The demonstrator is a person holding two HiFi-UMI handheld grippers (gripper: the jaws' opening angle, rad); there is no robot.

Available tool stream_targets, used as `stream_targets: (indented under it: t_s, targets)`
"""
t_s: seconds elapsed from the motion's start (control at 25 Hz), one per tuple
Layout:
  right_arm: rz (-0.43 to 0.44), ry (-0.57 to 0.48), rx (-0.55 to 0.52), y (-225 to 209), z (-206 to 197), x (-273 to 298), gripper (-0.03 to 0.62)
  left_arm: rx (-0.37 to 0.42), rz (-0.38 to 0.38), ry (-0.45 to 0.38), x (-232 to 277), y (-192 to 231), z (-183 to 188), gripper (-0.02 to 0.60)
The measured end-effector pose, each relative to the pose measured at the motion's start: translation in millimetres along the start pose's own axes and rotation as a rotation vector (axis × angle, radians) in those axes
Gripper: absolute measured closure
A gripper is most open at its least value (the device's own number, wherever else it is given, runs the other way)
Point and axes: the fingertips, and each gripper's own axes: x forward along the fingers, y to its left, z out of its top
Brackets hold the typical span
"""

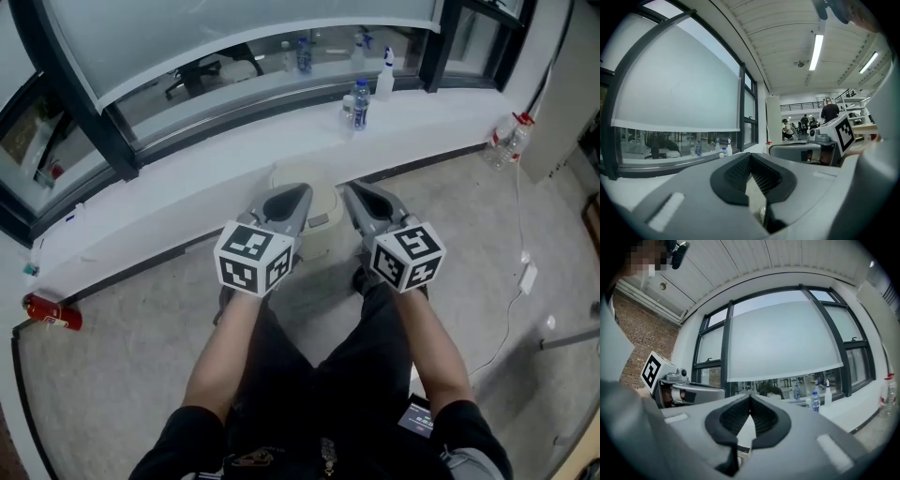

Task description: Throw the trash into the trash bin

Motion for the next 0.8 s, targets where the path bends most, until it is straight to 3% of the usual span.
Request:
stream_targets:
  t_s: [0.44,0.8]
  targets:
    - [0.035,-0.003,-0.016,44.1,3.9,-9.5,0.591,0.013,0.000,-0.019,-37.1,-14.1,6.1,0.575]
    - [0.032,0.008,-0.025,53.6,3.1,-13.0,0.591,0.004,-0.006,-0.028,-46.4,-15.2,7.1,0.575]
